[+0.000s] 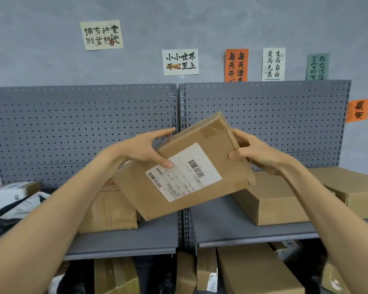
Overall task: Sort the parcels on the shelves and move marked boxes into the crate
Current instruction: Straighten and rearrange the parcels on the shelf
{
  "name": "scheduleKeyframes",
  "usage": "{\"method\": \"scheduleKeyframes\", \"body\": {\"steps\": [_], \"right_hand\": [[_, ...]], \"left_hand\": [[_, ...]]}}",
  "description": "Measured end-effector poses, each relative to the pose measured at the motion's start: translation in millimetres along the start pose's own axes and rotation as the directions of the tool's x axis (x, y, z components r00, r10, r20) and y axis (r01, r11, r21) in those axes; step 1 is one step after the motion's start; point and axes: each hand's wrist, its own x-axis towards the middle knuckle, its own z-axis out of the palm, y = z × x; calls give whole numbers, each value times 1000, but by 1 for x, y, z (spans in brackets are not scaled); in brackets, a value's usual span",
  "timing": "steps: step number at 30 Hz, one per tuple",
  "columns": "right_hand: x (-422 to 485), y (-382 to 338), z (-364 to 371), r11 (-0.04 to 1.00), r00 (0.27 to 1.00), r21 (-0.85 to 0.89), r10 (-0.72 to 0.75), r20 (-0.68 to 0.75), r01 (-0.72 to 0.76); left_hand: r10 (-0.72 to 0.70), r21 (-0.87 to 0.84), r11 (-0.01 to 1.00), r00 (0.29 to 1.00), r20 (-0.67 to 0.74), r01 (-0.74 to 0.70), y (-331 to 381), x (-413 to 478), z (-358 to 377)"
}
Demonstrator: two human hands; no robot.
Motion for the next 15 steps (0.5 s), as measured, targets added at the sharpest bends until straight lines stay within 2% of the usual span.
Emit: {"method": "scheduleKeyframes", "body": {"steps": [2, 5, 7, 9, 11, 13, 15], "right_hand": [[1, 1, -1, 1000, 1000, 9, -5, 18, 4], [2, 4, -2, 1000, 1000, 14, -10, 11, 10], [3, 2, -6, 999, 999, -42, -23, -25, 22], [4, -8, -9, 984, 995, -172, -57, -84, 42], [8, -25, -6, 940, 990, -330, -122, -75, 91], [16, -40, 4, 826, 989, -550, -148, 3, 125], [26, -50, 18, 694, 995, -713, -71, 68, 98]], "left_hand": [[14, -76, 997, 999, 47, -10, 1, 5, 3], [26, -184, 982, 999, -29, -31, -6, 9, 10], [26, -207, 978, 999, -43, -34, -11, 12, 14], [30, -166, 986, 999, -33, -35, -7, 16, 14], [45, -48, 998, 999, -3, -45, 5, 23, 13], [60, 75, 995, 998, 33, -63, 22, 34, 15], [80, 143, 986, 995, 66, -89, 37, 44, 19]]}}
